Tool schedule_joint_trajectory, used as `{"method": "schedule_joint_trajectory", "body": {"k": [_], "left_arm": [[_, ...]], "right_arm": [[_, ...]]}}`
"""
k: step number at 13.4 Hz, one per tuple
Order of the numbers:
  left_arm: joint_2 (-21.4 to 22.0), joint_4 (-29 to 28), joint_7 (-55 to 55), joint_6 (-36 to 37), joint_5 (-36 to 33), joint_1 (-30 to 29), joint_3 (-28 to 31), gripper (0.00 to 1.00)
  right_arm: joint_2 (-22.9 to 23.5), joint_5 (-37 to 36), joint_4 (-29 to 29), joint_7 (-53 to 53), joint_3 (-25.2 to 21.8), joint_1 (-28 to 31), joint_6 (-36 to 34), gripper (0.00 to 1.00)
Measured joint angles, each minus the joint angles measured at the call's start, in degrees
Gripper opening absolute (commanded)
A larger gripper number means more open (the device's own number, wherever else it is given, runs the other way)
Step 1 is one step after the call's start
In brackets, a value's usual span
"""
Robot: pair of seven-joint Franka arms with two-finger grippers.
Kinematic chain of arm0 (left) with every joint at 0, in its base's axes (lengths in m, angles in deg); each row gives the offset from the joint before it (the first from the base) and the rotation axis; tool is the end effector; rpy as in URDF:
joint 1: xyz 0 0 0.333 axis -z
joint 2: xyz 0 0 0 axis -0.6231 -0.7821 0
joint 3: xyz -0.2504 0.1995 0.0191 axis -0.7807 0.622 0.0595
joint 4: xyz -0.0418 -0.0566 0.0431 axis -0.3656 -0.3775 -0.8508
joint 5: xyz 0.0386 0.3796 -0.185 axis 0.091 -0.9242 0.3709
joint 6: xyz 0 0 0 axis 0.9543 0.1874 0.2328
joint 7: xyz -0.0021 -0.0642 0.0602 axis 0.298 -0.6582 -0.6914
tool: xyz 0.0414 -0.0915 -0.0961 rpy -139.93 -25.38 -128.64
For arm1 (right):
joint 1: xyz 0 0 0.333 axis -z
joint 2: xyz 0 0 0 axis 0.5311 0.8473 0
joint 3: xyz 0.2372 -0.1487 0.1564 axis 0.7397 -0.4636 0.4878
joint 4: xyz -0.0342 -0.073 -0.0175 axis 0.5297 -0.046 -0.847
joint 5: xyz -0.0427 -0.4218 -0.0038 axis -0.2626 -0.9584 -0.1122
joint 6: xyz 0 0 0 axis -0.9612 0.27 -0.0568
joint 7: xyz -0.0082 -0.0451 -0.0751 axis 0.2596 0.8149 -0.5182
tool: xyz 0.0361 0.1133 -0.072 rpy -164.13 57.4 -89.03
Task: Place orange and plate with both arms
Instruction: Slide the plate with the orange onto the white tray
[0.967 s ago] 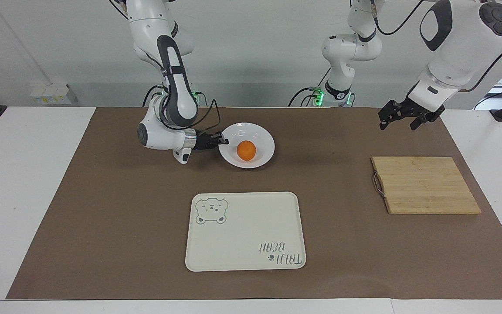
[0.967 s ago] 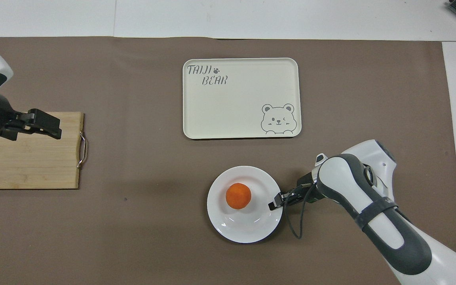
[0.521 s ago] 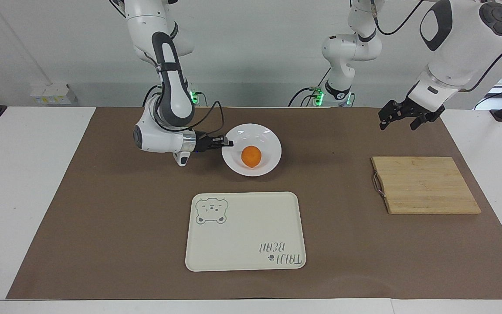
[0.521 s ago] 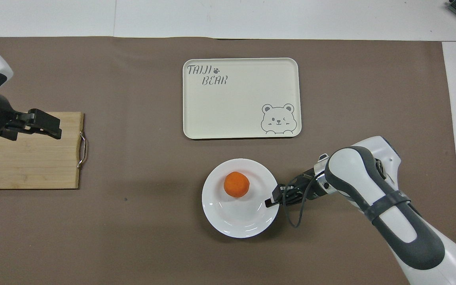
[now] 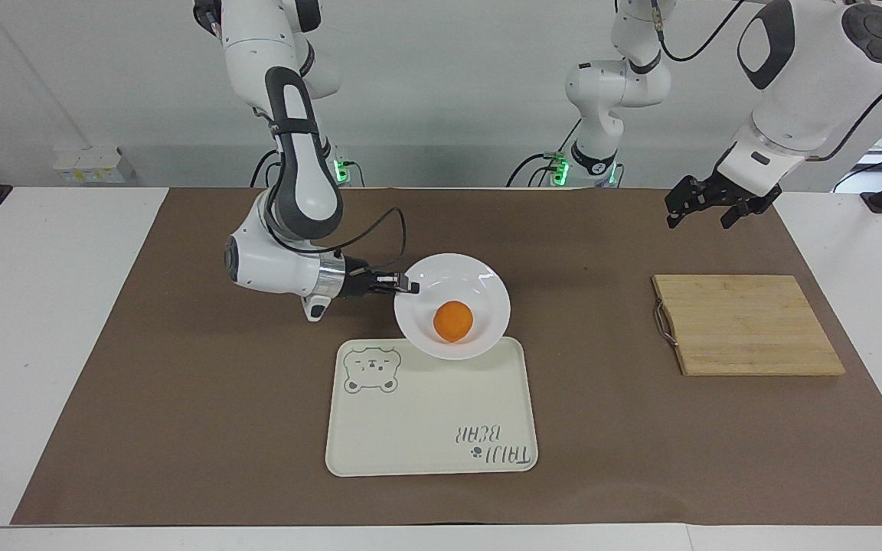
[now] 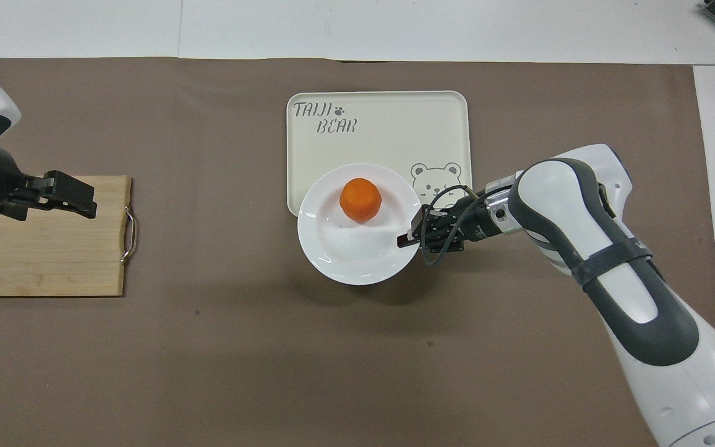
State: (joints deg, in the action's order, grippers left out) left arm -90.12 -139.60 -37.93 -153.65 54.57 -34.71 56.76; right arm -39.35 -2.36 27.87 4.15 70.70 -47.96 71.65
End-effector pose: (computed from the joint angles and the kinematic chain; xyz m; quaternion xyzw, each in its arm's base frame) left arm 0.5905 -0.0637 0.5710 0.9982 -0.0215 -0.0524 0.0207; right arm 0.6139 0.2070 0.2874 -0.8860 0.1412 0.1690 0.4081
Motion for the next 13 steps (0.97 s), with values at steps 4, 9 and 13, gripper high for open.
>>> {"method": "schedule_joint_trajectory", "body": {"k": [4,9,13], "left_arm": [[0.00,0.00,0.00,0.00,0.00,0.00,0.00,1.00],[0.00,0.00,0.00,0.00,0.00,0.00,0.00,1.00],[0.00,0.00,0.00,0.00,0.00,0.00,0.00,1.00]], "right_arm": [[2.65,0.01,-3.65,6.88,0.08,-0.18,3.61,0.00],[7.88,2.82,-6.69,7.68,0.15,0.30,7.61,0.00],[9.45,2.84,-8.78,10.62,0.20,0.22,9.50,0.00]]}}
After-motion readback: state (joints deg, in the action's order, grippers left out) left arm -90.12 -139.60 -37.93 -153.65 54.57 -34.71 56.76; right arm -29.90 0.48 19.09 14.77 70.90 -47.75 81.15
